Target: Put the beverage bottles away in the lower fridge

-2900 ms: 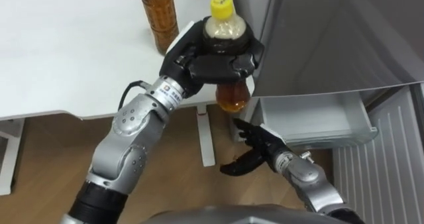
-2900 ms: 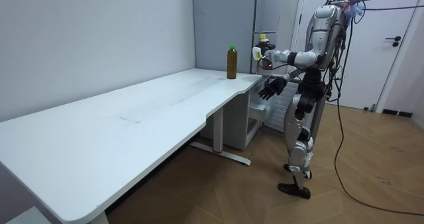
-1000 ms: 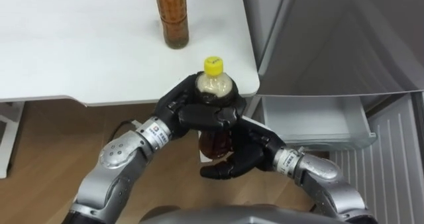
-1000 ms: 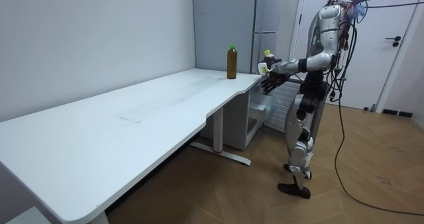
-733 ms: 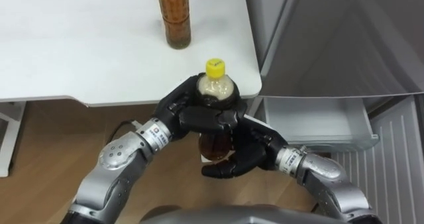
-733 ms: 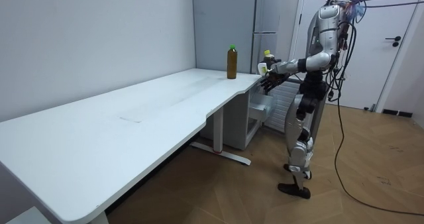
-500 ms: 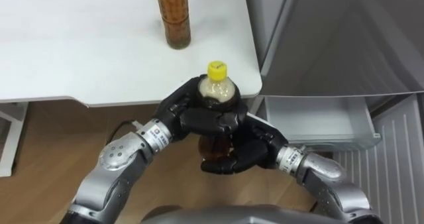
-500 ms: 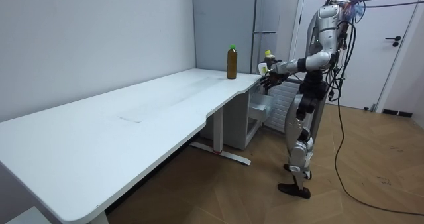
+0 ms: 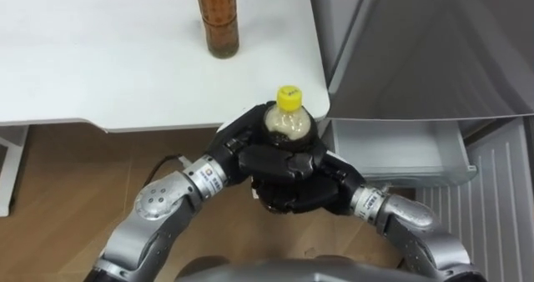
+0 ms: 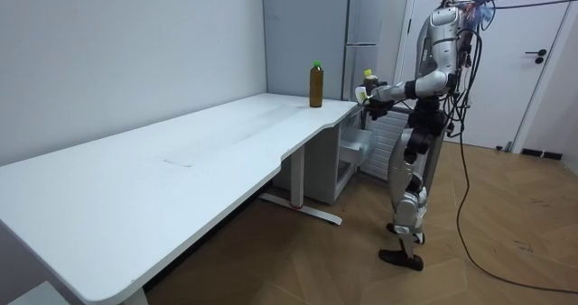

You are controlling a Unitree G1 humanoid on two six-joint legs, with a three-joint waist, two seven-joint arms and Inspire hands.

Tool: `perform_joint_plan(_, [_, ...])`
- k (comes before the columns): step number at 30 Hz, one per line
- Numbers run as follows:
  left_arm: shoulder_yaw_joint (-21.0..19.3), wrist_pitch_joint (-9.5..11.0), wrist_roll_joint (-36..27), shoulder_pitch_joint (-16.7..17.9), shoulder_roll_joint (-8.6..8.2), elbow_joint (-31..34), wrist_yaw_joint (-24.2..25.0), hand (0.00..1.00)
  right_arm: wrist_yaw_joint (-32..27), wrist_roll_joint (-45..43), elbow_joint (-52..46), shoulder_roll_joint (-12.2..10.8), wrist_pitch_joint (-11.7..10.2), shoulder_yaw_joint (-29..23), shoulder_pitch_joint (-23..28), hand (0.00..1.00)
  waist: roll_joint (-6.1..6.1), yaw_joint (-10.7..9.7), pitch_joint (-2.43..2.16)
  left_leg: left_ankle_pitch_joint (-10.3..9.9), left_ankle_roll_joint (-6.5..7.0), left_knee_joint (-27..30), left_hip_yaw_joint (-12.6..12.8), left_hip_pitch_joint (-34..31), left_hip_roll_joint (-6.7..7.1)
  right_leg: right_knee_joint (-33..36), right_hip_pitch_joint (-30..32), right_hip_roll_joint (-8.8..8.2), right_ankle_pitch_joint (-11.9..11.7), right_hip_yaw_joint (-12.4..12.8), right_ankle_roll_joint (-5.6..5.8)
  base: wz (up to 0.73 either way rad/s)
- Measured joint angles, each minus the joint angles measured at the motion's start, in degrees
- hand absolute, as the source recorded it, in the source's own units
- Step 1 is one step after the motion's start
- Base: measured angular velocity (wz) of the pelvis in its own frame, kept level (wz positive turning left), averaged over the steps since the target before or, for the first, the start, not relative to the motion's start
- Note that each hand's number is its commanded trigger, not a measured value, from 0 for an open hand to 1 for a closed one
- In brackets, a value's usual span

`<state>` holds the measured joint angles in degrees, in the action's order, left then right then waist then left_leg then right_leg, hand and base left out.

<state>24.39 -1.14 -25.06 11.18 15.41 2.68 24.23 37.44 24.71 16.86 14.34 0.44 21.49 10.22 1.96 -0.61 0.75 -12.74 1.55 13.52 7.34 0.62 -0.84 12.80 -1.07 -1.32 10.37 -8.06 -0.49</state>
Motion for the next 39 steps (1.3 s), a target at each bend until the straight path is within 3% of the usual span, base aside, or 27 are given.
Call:
perform_joint_plan(1, [0.18,0.09,-0.17,0.00,-0.05,0.00,0.00,0.58,-0.30,0.00,0.00,0.05,-0.22,0.21,0.00,1.00,0.00,0.01,0.00,0.00,0.00,0.00,0.01,0.01,0.03,0.00,-0.02,-0.19,0.00,0.00,0.00,0.00])
perform_joint_plan(2, [0.21,0.12,-0.31,0.00,-0.10,0.00,-0.01,0.00,-0.54,0.00,0.00,0.05,-0.38,0.31,0.00,1.00,0.01,0.01,0.01,0.00,0.01,0.00,0.02,0.00,0.04,0.00,-0.01,-0.19,0.00,-0.02,0.00,0.00])
perform_joint_plan(13, [0.35,0.44,-0.70,-0.06,-0.34,0.01,0.00,0.00,-1.15,0.22,0.00,-0.07,-1.01,1.05,0.00,1.00,0.34,-0.18,0.19,0.00,0.02,-0.01,0.10,-0.02,0.06,0.00,0.00,0.07,0.00,0.04,0.00,0.00])
perform_joint_plan(24, [0.43,1.21,-1.42,-0.13,0.30,-0.40,0.03,0.00,-0.39,2.60,-0.01,-0.07,-0.89,2.70,0.01,1.00,-0.28,-0.37,0.21,-0.02,-0.01,-0.20,0.09,0.05,-0.10,-0.05,0.16,0.25,0.00,-0.01,-0.01,0.00])
perform_joint_plan(35, [1.72,1.43,-1.74,-0.68,1.20,-5.12,1.89,0.00,0.22,2.78,-0.01,1.68,2.24,4.74,0.00,1.00,-1.72,-0.76,-0.17,0.00,-0.01,-0.32,0.16,-0.55,-0.06,0.21,0.98,0.16,0.00,-0.06,0.00,0.00])
perform_joint_plan(39, [3.11,1.42,-1.95,-1.81,2.57,-7.47,3.06,0.00,0.18,2.80,-0.01,2.88,3.36,5.43,0.00,1.00,-1.63,-0.70,-0.16,0.00,0.00,-0.32,0.16,-0.37,0.00,0.32,0.83,-0.23,0.00,-0.02,0.00,0.00])
